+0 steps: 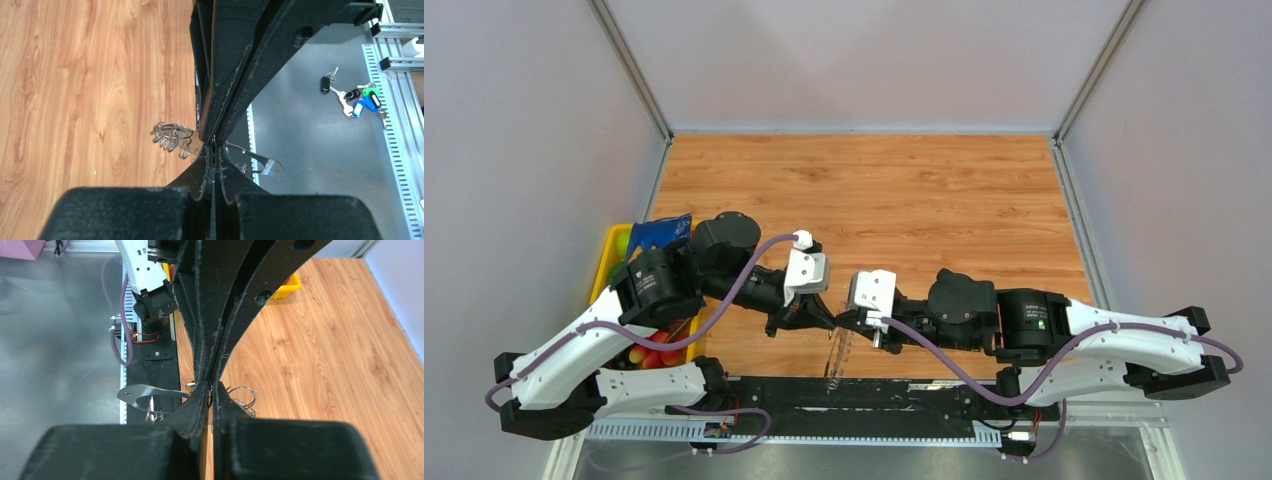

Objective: Put the keys on the keyring

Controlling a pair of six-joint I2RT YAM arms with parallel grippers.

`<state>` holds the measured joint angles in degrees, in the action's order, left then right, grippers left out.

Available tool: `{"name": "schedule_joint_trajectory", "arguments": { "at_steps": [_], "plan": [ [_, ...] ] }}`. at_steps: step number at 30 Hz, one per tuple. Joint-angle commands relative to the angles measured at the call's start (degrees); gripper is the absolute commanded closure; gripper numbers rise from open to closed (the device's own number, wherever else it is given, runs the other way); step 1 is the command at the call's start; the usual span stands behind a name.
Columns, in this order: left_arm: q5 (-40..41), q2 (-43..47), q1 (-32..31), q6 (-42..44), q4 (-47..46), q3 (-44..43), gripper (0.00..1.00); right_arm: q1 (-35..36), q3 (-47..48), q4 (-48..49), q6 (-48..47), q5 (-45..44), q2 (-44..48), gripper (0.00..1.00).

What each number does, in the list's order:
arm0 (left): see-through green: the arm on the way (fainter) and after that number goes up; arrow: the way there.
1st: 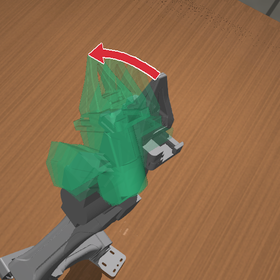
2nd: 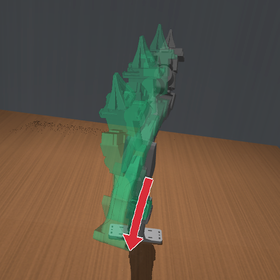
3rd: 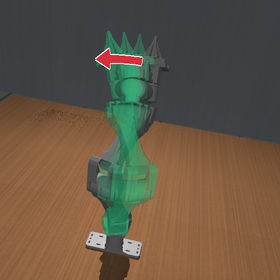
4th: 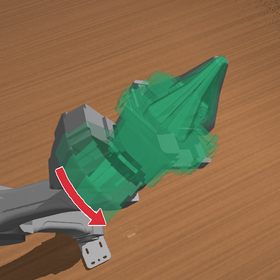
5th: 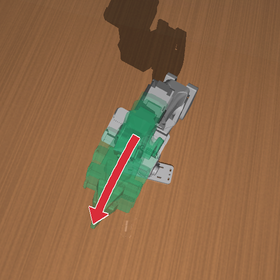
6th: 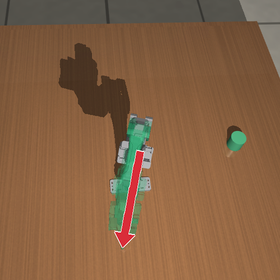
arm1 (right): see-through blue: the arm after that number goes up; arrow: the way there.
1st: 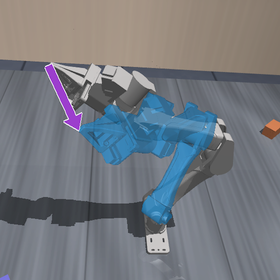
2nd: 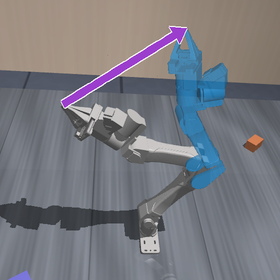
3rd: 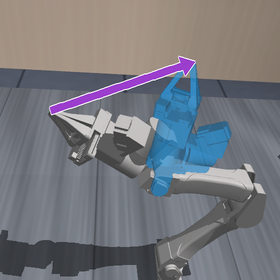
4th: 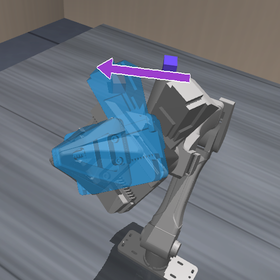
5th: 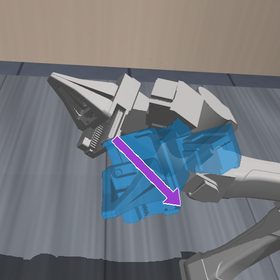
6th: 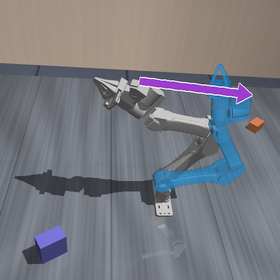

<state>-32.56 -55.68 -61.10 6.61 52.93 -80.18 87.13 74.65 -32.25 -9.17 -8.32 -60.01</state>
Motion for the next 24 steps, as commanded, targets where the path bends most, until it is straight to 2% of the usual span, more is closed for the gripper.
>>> {"name": "schedule_joint_trajectory", "arguments": {
  "at_steps": [1, 10, 13, 16, 18, 24],
  "plan": [
    [-0.9, 1.0, -0.2, 1.0, -2.1, 0.1, 1.0, -0.5, 2.6, 2.5, 0.1, 0.2, 0.2, 1.0],
    [-0.4, 2.7, -0.2, 0.9, -3.3, 0.2, 1.0, -0.6, 1.5, 3.3, 0.4, 1.6, 1.2, 1.0],
    [-0.3, 4.0, -0.2, 0.9, -5.6, 1.2, 0.91, -0.5, 0.3, 6.2, 0.8, 1.2, 1.9, 1.0],
    [0.0, 6.2, -0.1, 0.7, -8.1, 3.1, 0.73, -0.5, -0.9, 9.0, 1.4, -0.6, 2.7, 1.0],
    [0.6, 7.7, -0.2, 0.5, -9.6, 4.0, 0.66, -0.5, -1.8, 10.5, 1.6, -1.6, 3.5, 1.0],
    [3.3, 11.0, -0.2, -0.2, -14.2, 6.1, 0.57, -0.5, -2.4, 12.5, 1.7, -1.8, 4.2, 1.0]
  ]
}}
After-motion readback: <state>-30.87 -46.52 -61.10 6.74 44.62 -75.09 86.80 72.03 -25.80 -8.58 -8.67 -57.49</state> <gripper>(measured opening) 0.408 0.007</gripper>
